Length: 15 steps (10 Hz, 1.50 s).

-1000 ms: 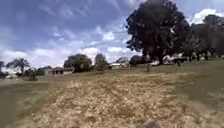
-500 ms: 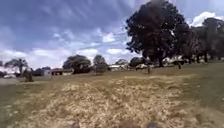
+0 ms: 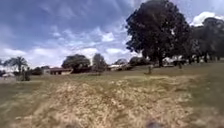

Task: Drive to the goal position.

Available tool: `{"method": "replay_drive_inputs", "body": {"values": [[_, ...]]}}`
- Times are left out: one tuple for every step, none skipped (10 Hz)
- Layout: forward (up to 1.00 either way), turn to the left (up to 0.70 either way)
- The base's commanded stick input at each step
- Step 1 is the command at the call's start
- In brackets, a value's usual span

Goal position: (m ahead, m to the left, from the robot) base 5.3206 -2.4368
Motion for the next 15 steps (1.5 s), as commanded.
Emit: {"method": "replay_drive_inputs", "body": {"values": [[0.70,0.00],[0.70,0.00],[0.70,0.00],[0.70,0.00],[0.70,0.00],[0.70,0.00],[0.70,0.00],[0.70,0.00],[0.70,0.00],[0.70,0.00],[0.70,0.00],[0.70,0.00],[0.70,0.00],[0.70,0.00],[0.70,0.00]]}}
